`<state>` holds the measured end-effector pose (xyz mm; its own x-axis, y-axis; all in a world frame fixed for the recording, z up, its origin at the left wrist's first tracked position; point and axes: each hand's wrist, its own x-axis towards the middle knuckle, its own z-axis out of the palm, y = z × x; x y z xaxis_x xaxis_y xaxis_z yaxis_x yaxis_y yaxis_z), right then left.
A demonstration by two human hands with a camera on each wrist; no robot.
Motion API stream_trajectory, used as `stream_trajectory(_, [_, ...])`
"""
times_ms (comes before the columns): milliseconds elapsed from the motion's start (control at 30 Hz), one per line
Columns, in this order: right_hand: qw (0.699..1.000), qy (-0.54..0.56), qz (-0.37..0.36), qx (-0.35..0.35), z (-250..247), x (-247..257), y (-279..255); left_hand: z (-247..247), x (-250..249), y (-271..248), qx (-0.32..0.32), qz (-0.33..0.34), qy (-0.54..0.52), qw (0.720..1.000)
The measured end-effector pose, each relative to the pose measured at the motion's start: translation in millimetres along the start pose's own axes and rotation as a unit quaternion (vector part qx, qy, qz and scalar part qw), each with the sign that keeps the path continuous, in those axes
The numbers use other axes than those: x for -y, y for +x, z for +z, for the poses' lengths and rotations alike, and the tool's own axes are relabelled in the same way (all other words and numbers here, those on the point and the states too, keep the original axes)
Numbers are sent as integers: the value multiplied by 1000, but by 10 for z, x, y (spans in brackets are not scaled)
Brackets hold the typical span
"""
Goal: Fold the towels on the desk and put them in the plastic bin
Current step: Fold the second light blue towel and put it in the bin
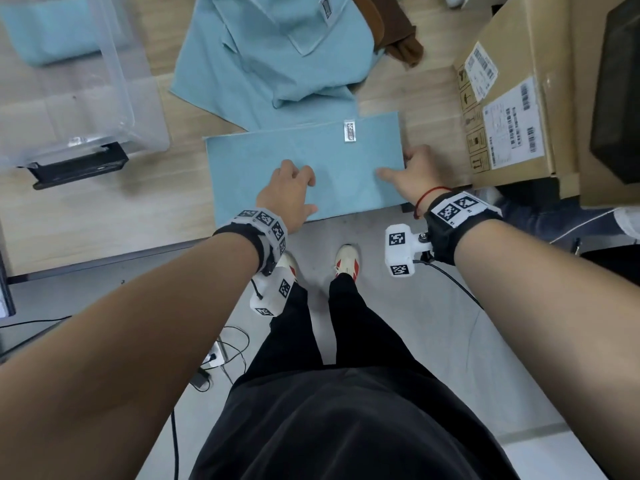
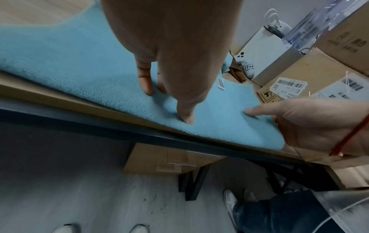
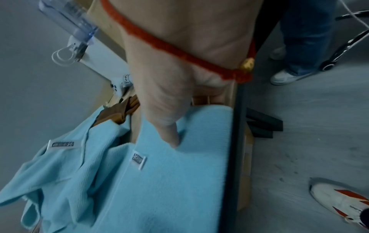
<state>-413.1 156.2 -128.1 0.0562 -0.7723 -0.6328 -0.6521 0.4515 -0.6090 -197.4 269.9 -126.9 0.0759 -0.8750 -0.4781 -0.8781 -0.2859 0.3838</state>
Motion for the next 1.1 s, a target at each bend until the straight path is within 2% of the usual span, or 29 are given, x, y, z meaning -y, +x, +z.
stream_trajectory(133, [998,13,29,60,-100,-67,-106,-24,-42,-36,-22,18,-18,999])
stream_trajectory(267, [996,45,11,79,-111,122,-244,32,6,-90,80,44,-24,996])
stream_trajectory(333, [994,58,-8,93,-76,278,-328,25,23,-106,94,45,-34,994])
stream_trajectory(433, [989,72,-29,128,29,500,-439,-79,26,-133,50,31,-82,995])
stream_trajectory(567, [984,53,-65,154,225,781,-568,-289,223,-244,-47,-85,-166,981])
stream_trajectory(700, [981,9,-85,174,524,991,-661,-392,623,-461,-69,-199,-218,953])
stream_trajectory(767, [978,-23,-92,186,735,1085,-711,-377,861,-566,-51,-242,-239,939])
stream_trajectory(867, [972,-79,-108,192,1025,1168,-761,-320,1077,-632,1,-240,-319,917])
stream_trajectory(1000, [963,-144,-119,194,1405,1214,-778,-315,1163,-602,18,-236,-415,878])
stream_trajectory(1100, [955,-176,-115,209,1641,1224,-782,-377,1164,-572,34,-262,-502,824])
